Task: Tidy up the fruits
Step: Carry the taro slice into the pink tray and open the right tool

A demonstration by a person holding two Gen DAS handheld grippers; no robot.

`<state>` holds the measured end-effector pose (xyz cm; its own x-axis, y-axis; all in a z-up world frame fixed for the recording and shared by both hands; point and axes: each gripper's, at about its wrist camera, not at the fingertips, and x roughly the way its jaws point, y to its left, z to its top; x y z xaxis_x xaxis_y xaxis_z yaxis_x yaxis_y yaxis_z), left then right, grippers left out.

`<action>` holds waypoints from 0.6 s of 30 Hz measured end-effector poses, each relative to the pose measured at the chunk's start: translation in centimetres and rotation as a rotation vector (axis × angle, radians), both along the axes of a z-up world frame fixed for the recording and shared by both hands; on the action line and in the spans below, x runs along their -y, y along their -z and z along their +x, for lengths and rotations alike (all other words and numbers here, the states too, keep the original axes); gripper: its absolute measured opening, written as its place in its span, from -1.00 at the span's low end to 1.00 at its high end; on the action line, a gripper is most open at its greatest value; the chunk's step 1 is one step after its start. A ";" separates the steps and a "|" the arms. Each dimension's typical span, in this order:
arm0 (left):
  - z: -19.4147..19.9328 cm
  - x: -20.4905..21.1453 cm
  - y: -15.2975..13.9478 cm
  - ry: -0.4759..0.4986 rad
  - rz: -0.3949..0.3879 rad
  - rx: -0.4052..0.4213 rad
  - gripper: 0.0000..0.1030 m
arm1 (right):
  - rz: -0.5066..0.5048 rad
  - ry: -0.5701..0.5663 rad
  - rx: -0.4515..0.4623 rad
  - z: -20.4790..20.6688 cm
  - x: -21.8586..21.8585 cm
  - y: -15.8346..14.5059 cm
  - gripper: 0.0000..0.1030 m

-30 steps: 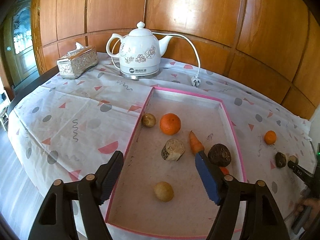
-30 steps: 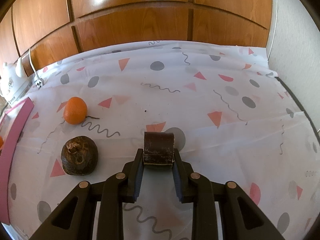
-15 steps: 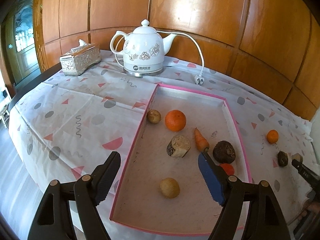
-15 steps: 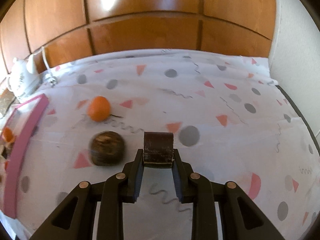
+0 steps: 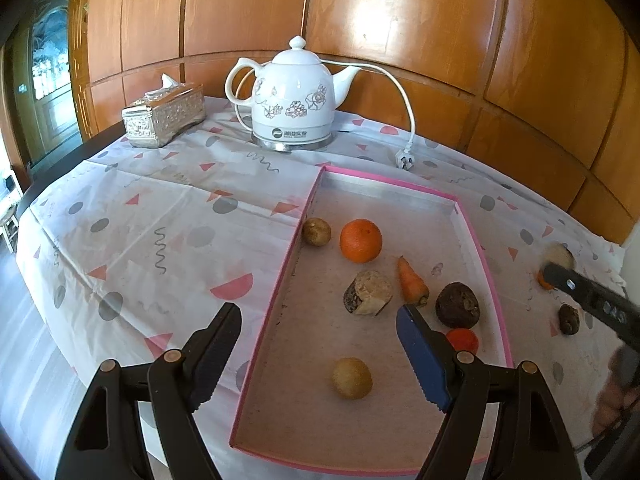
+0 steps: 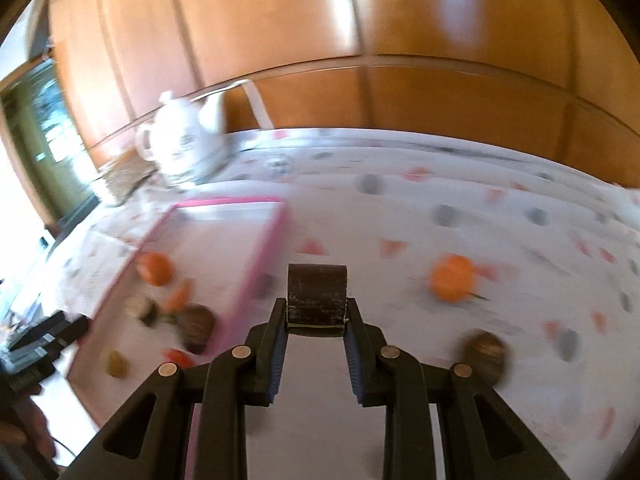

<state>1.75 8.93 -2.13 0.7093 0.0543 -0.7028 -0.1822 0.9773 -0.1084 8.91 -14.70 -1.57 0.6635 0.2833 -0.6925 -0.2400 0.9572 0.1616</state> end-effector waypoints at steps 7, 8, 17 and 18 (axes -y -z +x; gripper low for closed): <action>0.3 -1.4 0.2 -0.033 -0.018 0.003 0.56 | 0.000 -0.115 -0.038 3.1 -7.3 0.7 -0.49; 0.3 -1.5 0.2 -0.037 -0.021 0.002 0.56 | 0.001 -0.122 -0.053 3.7 -8.2 1.0 -0.49; 0.4 -1.7 0.3 -0.034 -0.031 0.004 0.56 | -0.005 -0.140 -0.089 4.7 -10.5 2.5 0.05; 0.4 -1.6 0.3 -0.037 -0.032 0.002 0.60 | -0.007 -0.134 -0.075 4.5 -10.3 2.4 0.26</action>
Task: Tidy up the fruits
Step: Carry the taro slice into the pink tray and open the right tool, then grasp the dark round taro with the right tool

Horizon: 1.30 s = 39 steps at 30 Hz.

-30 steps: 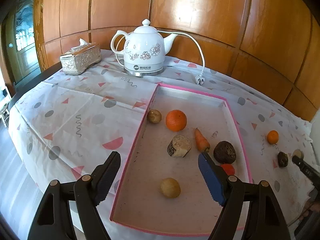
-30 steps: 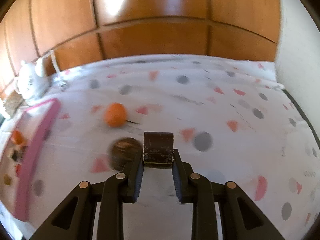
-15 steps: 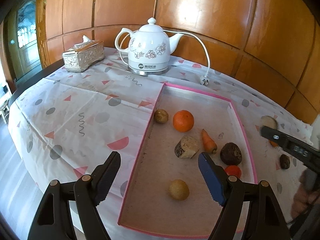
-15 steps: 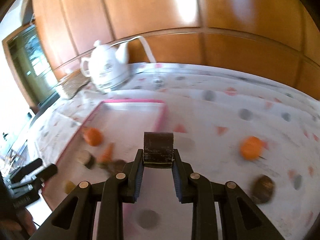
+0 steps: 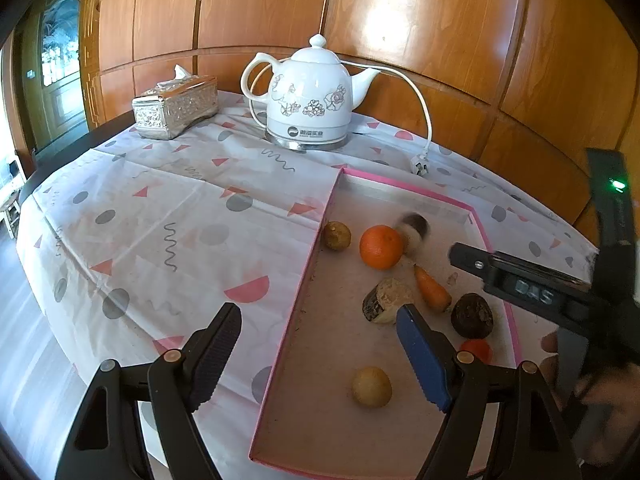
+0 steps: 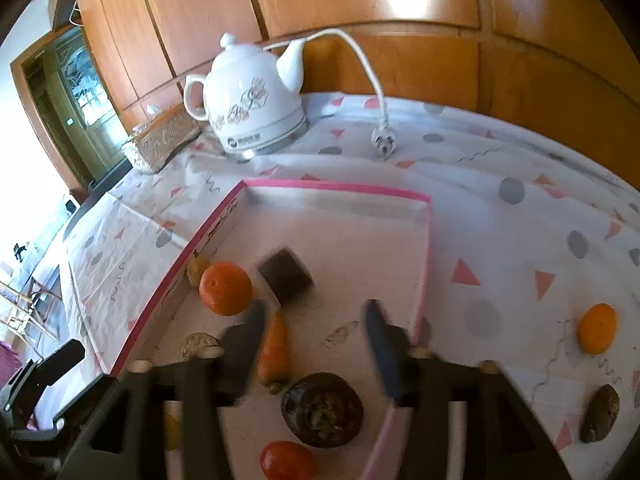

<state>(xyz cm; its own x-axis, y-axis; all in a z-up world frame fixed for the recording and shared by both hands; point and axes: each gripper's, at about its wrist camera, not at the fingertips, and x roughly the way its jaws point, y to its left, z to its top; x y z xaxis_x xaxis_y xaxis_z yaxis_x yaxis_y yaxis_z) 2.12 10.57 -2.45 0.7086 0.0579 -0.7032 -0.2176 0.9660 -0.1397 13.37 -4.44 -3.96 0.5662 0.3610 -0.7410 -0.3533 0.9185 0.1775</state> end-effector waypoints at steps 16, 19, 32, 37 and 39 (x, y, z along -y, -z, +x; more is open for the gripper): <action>-0.6 2.5 -1.2 0.055 0.026 0.025 0.62 | -0.002 0.170 0.125 -4.9 7.3 -2.4 0.39; -0.6 3.3 -1.4 0.076 0.034 0.028 0.63 | -0.007 0.212 0.117 -5.4 9.5 -2.3 0.39; -0.2 7.1 -1.9 0.183 0.064 0.026 0.64 | -0.038 0.410 0.115 -8.3 20.8 -1.0 0.39; 0.2 8.0 -2.0 0.211 0.065 0.025 0.64 | -0.025 0.428 0.093 -8.4 22.5 -0.1 0.18; 0.3 8.5 -2.1 0.225 0.068 0.028 0.64 | -0.030 0.416 0.076 -8.0 22.4 0.3 0.15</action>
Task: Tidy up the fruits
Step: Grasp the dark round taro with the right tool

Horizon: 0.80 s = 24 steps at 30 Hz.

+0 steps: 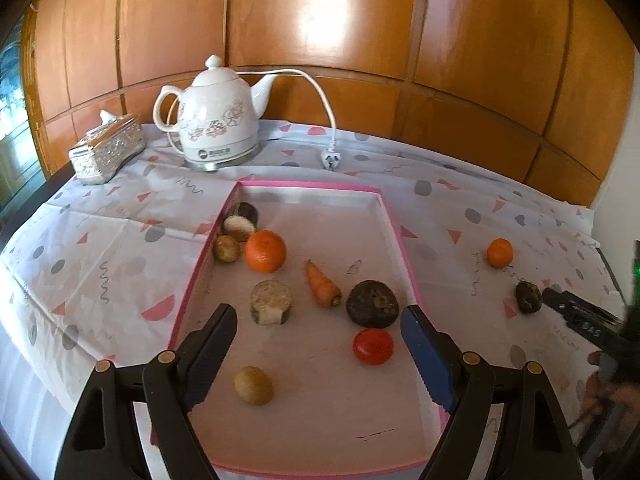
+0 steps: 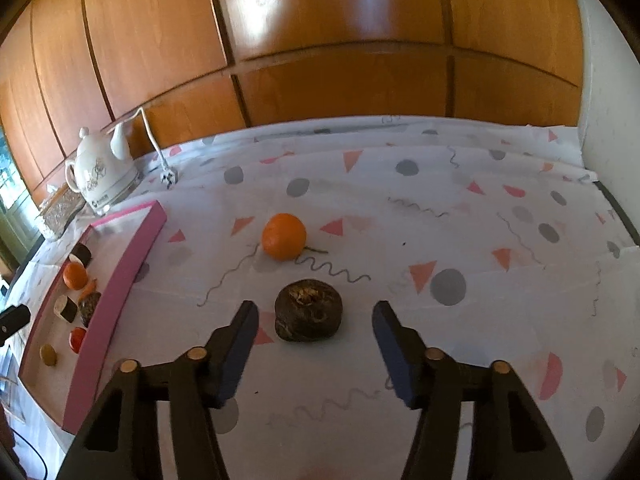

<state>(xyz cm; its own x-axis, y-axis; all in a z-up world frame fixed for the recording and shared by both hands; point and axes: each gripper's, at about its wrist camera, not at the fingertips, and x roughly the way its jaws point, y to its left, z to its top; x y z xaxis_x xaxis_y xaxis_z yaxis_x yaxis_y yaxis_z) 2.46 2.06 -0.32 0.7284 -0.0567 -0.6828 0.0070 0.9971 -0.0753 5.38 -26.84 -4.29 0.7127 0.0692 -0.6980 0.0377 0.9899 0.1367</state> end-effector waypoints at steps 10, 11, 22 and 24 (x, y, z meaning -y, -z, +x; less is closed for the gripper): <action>1.1 2.5 -0.4 0.063 0.003 -0.005 0.64 | -0.072 -0.038 -0.085 3.8 -1.4 2.2 -0.10; 1.3 2.9 -0.5 0.071 0.005 -0.004 0.64 | -0.081 -0.037 -0.084 3.9 -1.5 2.1 -0.10; 3.7 6.9 -0.4 0.160 -0.003 -0.040 0.64 | -0.177 0.149 -0.061 2.1 3.8 2.1 -0.10; 4.1 7.7 -0.2 0.173 -0.001 -0.051 0.64 | -0.169 0.167 -0.061 1.9 4.7 2.5 -0.10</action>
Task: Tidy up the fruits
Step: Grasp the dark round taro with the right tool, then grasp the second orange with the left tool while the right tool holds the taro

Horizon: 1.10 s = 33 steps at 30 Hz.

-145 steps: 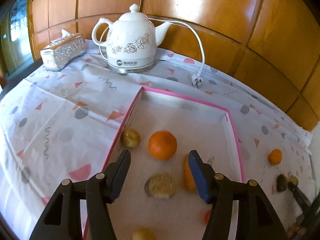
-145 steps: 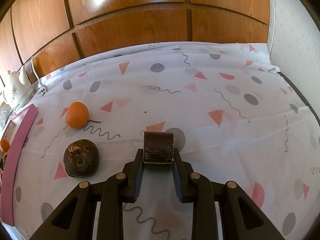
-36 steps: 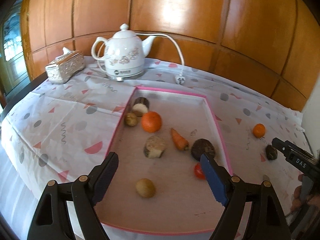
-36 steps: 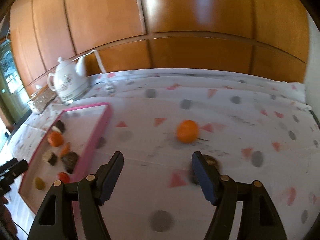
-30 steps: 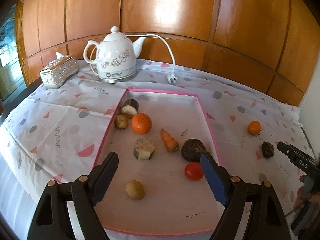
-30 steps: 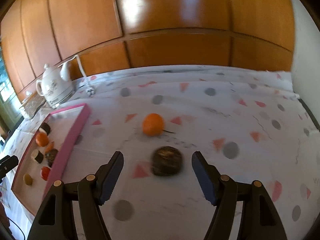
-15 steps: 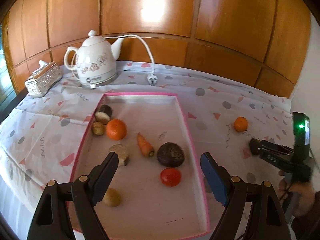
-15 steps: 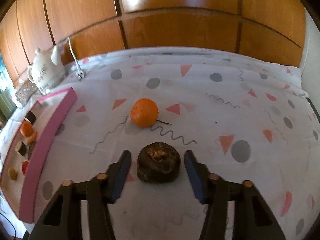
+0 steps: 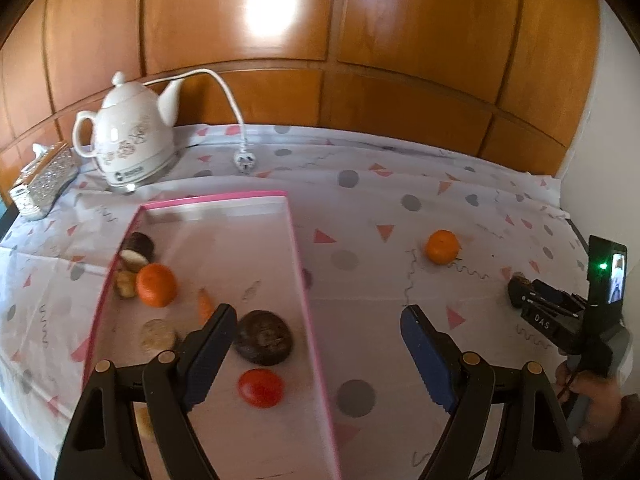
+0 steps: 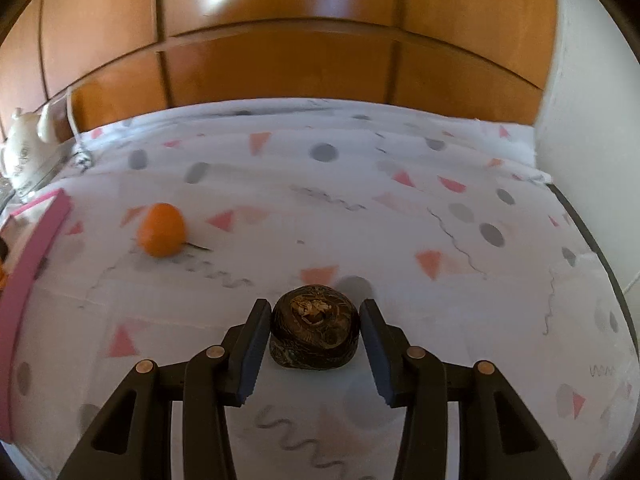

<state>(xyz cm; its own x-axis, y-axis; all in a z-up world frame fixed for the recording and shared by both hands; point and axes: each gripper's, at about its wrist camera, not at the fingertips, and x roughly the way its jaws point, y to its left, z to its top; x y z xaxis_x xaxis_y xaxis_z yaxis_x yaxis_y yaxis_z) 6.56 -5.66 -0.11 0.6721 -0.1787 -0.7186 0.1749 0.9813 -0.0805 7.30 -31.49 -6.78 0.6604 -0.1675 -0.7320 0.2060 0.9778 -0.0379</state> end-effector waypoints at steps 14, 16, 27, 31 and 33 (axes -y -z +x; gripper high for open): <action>3.3 6.4 1.4 0.113 0.018 -0.058 0.47 | 0.064 0.007 0.040 -0.4 0.8 0.2 -0.09; 4.0 7.4 1.6 0.124 0.008 -0.069 0.46 | 0.076 0.008 0.043 -0.4 1.0 0.3 -0.09; 9.1 12.9 3.9 0.158 -0.025 -0.158 0.26 | 0.167 0.010 0.047 -0.4 2.0 0.8 -0.08; 10.5 14.8 4.5 0.171 -0.007 -0.157 0.24 | 0.193 0.017 0.053 -0.5 2.3 0.9 -0.08; 11.3 15.6 5.0 0.169 0.002 -0.159 0.24 | 0.199 0.018 0.054 -0.5 2.4 0.9 -0.08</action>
